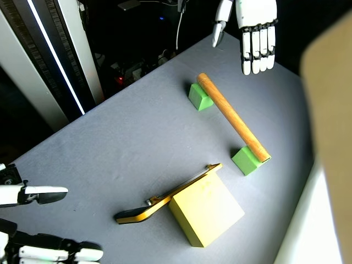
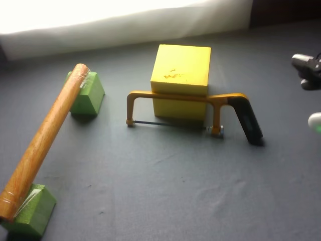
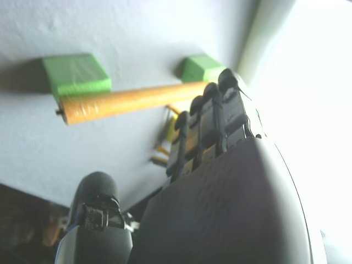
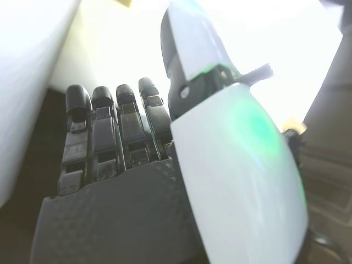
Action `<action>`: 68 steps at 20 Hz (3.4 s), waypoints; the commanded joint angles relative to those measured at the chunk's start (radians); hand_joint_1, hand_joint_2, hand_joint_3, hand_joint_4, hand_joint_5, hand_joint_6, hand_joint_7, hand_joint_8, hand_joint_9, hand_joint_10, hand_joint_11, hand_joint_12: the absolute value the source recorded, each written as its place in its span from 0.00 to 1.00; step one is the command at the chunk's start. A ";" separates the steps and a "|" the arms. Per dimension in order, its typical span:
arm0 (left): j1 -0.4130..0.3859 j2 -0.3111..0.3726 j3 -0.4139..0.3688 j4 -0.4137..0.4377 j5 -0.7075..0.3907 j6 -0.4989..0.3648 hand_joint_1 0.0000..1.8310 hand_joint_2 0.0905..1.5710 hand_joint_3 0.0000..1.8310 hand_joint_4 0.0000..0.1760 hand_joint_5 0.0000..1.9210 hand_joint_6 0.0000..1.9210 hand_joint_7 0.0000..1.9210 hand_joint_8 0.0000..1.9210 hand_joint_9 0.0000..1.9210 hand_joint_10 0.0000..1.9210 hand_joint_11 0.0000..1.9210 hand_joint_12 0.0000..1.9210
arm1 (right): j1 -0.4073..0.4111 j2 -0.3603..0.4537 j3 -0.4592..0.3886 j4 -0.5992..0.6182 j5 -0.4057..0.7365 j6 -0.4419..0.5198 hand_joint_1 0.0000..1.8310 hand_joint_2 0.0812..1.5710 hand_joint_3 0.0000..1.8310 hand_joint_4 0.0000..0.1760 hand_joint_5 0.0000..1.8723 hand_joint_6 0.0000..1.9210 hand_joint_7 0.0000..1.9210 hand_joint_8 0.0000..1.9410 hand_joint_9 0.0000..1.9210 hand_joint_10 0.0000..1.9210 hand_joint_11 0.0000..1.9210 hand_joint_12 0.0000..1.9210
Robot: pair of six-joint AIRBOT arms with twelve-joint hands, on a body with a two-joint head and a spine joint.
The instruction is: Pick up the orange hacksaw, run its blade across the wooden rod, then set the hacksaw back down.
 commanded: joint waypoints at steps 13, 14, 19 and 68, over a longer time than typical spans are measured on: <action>-0.098 0.103 -0.131 -0.051 -0.253 0.040 0.02 0.80 0.00 0.00 0.02 0.00 0.02 0.00 0.02 0.00 0.00 0.09 | 0.075 -0.089 0.075 -0.112 0.018 0.067 0.48 0.72 0.00 0.00 0.05 0.00 0.04 0.00 0.06 0.00 0.00 0.36; -0.092 0.103 -0.133 -0.020 -0.254 0.039 0.01 0.80 0.00 0.00 0.02 0.00 0.02 0.00 0.03 0.00 0.00 0.10 | 0.071 -0.094 0.086 -0.112 0.019 0.069 0.47 0.72 0.00 0.00 0.05 0.00 0.04 0.00 0.06 0.00 0.00 0.36; -0.061 0.096 -0.125 0.190 -0.279 -0.043 0.04 0.80 0.00 0.00 0.02 0.00 0.03 0.00 0.03 0.00 0.00 0.12 | 0.073 -0.134 0.133 -0.112 0.022 0.082 0.50 0.72 0.00 0.00 0.06 0.00 0.04 0.00 0.05 0.00 0.00 0.33; 0.093 -0.142 -0.105 0.257 0.030 -0.207 0.00 0.80 0.00 0.00 0.02 0.00 0.03 0.00 0.03 0.00 0.00 0.09 | 0.286 -0.363 0.272 -0.075 -0.171 -0.058 0.51 0.69 0.00 0.00 0.08 0.00 0.06 0.00 0.08 0.00 0.00 0.39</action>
